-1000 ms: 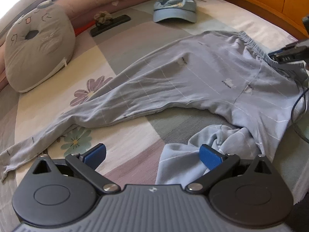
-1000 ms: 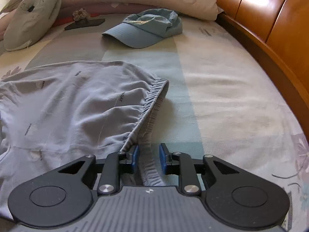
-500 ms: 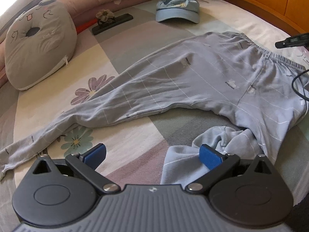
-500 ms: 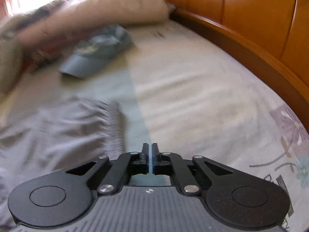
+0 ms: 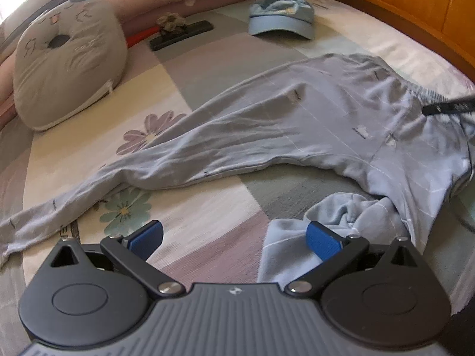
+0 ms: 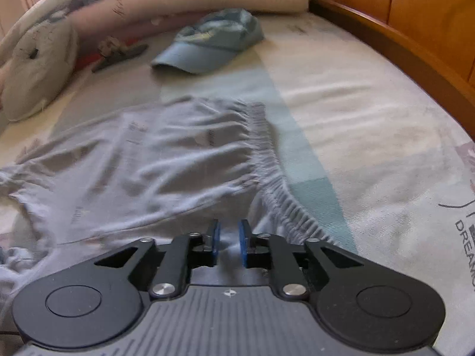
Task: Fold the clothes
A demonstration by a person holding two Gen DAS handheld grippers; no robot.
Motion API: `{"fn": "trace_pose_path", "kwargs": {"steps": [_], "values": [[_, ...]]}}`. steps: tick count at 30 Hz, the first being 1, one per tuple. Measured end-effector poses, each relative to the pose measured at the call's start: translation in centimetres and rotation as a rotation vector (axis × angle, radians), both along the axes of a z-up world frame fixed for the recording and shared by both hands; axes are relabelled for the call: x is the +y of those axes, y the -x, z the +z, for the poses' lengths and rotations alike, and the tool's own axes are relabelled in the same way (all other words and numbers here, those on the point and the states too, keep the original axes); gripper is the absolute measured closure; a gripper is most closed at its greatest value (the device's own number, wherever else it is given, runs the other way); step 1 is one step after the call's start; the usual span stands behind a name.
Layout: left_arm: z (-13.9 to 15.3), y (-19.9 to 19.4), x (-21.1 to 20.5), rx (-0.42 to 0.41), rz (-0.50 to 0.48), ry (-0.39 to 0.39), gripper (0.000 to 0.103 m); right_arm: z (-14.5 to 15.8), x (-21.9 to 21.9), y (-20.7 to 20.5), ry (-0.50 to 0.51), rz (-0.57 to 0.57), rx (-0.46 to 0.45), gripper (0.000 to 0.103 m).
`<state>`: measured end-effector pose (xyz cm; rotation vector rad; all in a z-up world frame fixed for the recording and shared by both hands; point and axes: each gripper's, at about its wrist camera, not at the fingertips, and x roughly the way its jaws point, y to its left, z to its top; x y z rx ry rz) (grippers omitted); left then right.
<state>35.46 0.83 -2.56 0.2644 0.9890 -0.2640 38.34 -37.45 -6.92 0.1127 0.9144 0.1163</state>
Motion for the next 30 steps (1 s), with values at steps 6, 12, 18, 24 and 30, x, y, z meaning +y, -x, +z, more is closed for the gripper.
{"fn": "trace_pose_path", "kwargs": {"steps": [6, 12, 18, 24, 30], "values": [[-0.4, -0.2, 2.4, -0.012, 0.035, 0.080, 0.001, 0.3, 3.7, 1.9, -0.074, 0.081, 0.008, 0.066], [-2.3, -1.0, 7.5, -0.004, 0.138, 0.256, 0.001, 1.3, 6.3, 3.2, -0.162, 0.068, 0.000, 0.057], [-6.0, -1.6, 13.5, 0.042, 0.301, 0.464, 0.001, 3.5, 8.9, 4.0, -0.152, 0.069, -0.033, 0.055], [-6.7, -1.8, 17.6, 0.024, 0.312, 0.652, 0.001, 5.1, 11.9, 4.2, -0.123, 0.074, -0.055, 0.048], [-6.7, -1.1, 26.6, -0.079, 0.553, 0.765, 0.001, 5.7, 15.8, 3.3, -0.092, 0.108, -0.051, 0.048]]}}
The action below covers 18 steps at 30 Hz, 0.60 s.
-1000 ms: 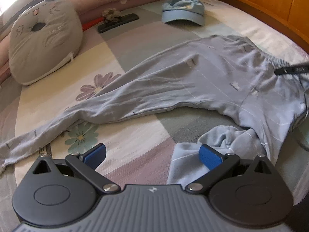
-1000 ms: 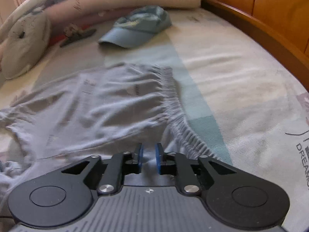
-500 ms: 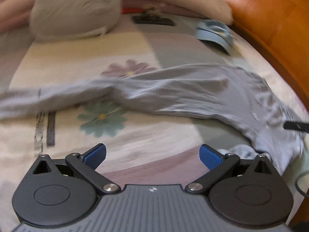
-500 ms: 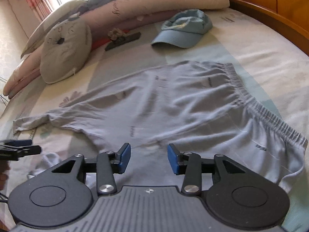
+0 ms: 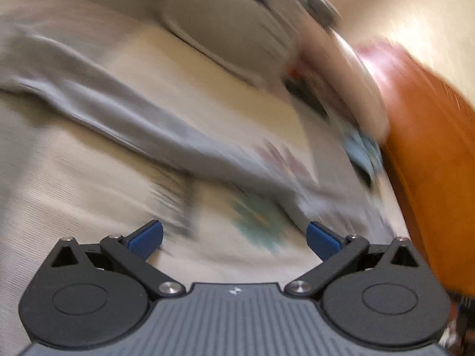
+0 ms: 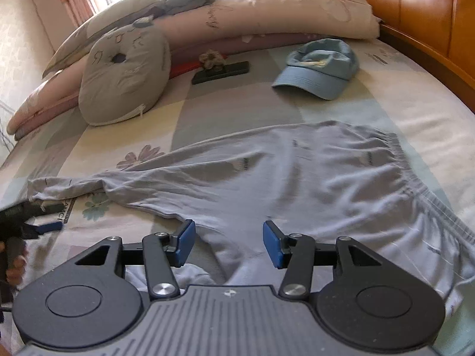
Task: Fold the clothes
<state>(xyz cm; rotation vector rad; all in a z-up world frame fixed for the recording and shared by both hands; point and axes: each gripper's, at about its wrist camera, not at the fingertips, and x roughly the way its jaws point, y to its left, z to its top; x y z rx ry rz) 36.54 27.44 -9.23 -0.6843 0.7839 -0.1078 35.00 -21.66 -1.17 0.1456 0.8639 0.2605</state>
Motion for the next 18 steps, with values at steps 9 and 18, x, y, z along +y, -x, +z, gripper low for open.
{"fn": "trace_pose_path", "kwargs": {"steps": [9, 18], "values": [[-2.1, 0.1, 11.6, -0.084, 0.330, 0.220, 0.003, 0.3, 4.5, -1.7, 0.061, 0.066, 0.019, 0.047], [-2.9, -1.4, 12.4, -0.126, 0.477, 0.159, 0.031, 0.0, 5.9, -3.1, 0.071, 0.114, 0.024, 0.047]]}}
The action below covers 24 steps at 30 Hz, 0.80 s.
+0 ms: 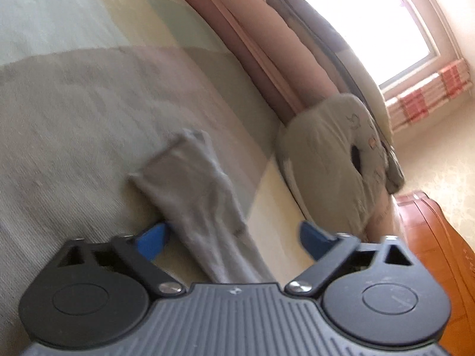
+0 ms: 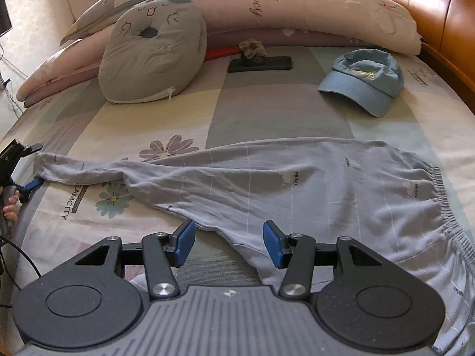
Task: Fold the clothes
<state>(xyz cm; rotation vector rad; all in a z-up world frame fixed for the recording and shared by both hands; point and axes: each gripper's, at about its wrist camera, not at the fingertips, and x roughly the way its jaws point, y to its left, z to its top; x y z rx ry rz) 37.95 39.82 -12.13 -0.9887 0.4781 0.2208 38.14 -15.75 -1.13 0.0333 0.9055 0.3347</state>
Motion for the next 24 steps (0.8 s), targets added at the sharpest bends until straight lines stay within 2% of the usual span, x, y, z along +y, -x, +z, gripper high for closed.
{"fn": "trace_pose_path", "kwargs": {"steps": [2, 4, 5, 9, 12, 13, 15, 17, 21, 24], "values": [[-0.7, 0.5, 1.1, 0.003, 0.059, 0.029, 0.062, -0.1, 0.0, -0.1, -0.003, 0.002, 0.004, 0.047], [-1.4, 1.1, 2.1, 0.005, 0.088, 0.081, 0.075, -0.3, -0.1, -0.1, -0.010, 0.004, 0.009, 0.047], [-1.5, 1.3, 2.4, 0.004, 0.090, 0.097, 0.075, -0.4, -0.1, -0.1, -0.010, 0.002, 0.011, 0.047], [-1.2, 0.8, 2.3, 0.022, 0.079, 0.068, 0.074, -0.6, -0.2, -0.1, -0.023, -0.001, 0.012, 0.046], [-1.1, 0.7, 2.6, 0.020, 0.091, 0.123, 0.067, -0.6, -0.1, -0.2, -0.028, -0.006, 0.016, 0.046], [-1.0, 1.1, 2.4, 0.019, 0.094, 0.148, 0.062, -0.6, 0.0, -0.1, -0.029, -0.004, 0.015, 0.046], [-0.4, 2.0, 1.3, 0.016, 0.085, 0.170, 0.046, -0.4, 0.0, 0.2, -0.027, 0.002, 0.005, 0.043], [0.3, 2.4, -0.2, 0.019, 0.046, 0.161, 0.026, -0.3, -0.1, 0.4, -0.027, -0.002, -0.004, 0.039], [1.1, 0.8, -1.3, 0.042, -0.001, 0.065, 0.023, -0.6, -0.5, 0.1, -0.035, -0.019, 0.014, 0.039], [0.8, 0.3, -0.7, 0.004, 0.039, 0.078, 0.024, -0.5, -0.2, 0.2, -0.026, -0.007, 0.007, 0.039]]}}
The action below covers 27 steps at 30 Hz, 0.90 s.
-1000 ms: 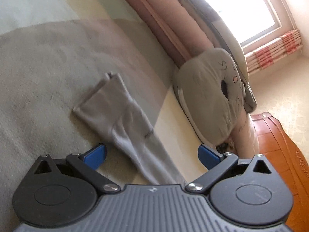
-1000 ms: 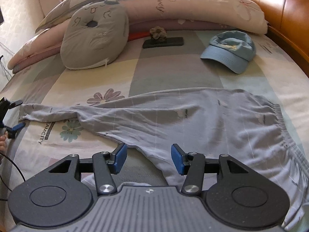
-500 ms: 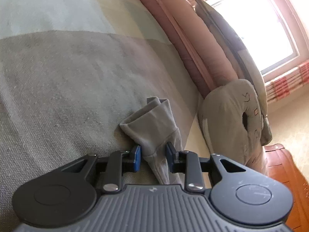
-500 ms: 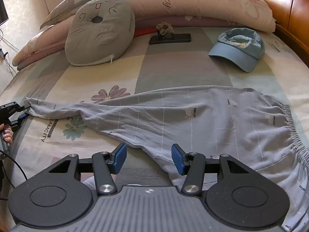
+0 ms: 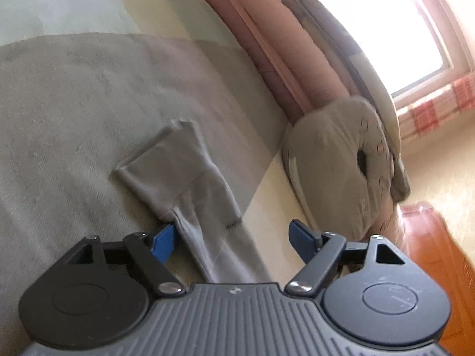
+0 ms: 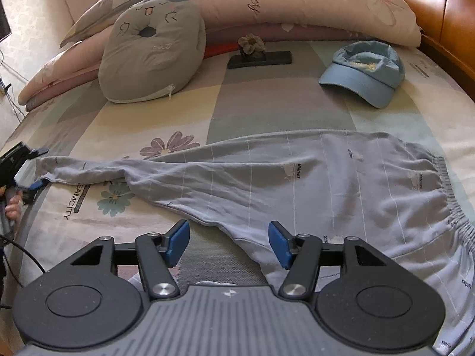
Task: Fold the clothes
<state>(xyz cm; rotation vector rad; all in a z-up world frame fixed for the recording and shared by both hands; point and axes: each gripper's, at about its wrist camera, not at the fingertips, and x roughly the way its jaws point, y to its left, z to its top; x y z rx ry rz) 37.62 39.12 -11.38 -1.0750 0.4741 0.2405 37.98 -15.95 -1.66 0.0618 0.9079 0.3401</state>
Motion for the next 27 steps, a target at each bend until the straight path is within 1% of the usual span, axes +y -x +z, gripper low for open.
{"fn": "trace_pose_path", "kwargs": {"steps": [1, 3, 5, 6, 8, 9, 11, 15, 18, 20, 21, 24, 27], "values": [[-0.1, 0.3, 0.1, -0.015, 0.019, 0.006, 0.025, 0.1, 0.1, 0.1, 0.004, 0.004, -0.004, 0.039], [-0.6, 1.2, 0.1, -0.040, 0.077, 0.010, 0.035, 0.3, -0.1, 0.3, 0.011, 0.000, -0.012, 0.039], [-1.4, 2.2, 0.3, -0.058, 0.139, 0.022, 0.059, 0.3, -0.4, 0.4, 0.015, -0.009, -0.015, 0.039], [-1.8, 2.4, 0.3, -0.057, 0.162, 0.025, 0.066, 0.1, -0.6, 0.4, 0.014, -0.018, -0.008, 0.039], [-2.5, 2.5, 0.5, -0.024, 0.181, 0.018, 0.093, -0.2, -0.8, 0.3, 0.012, -0.030, 0.005, 0.039], [-2.5, 2.5, 0.6, -0.010, 0.178, 0.016, 0.093, -0.4, -0.8, 0.3, 0.012, -0.034, 0.012, 0.039], [-1.9, 2.7, 0.8, 0.002, 0.173, 0.018, 0.096, -0.4, -0.6, 0.2, 0.016, -0.025, 0.013, 0.039], [1.0, 4.2, 0.1, -0.005, 0.155, -0.077, 0.096, 0.3, 0.2, -0.1, 0.021, 0.013, -0.010, 0.039], [3.0, 6.3, -0.2, 0.008, 0.145, -0.138, 0.096, 0.9, 1.2, -0.8, 0.043, 0.069, -0.020, 0.039], [3.8, 8.0, -0.2, 0.014, 0.137, -0.171, 0.096, 1.5, 2.1, -1.5, 0.057, 0.126, -0.028, 0.039], [3.7, 8.7, -0.3, 0.033, 0.126, -0.179, 0.096, 1.8, 2.7, -1.9, 0.064, 0.158, -0.034, 0.039], [3.2, 9.9, 0.1, 0.110, 0.101, -0.159, 0.096, 3.1, 4.9, -3.2, 0.078, 0.275, -0.056, 0.039], [2.3, 11.6, -0.4, 0.148, 0.086, -0.144, 0.096, 4.5, 8.1, -4.7, 0.103, 0.414, -0.090, 0.039]]}}
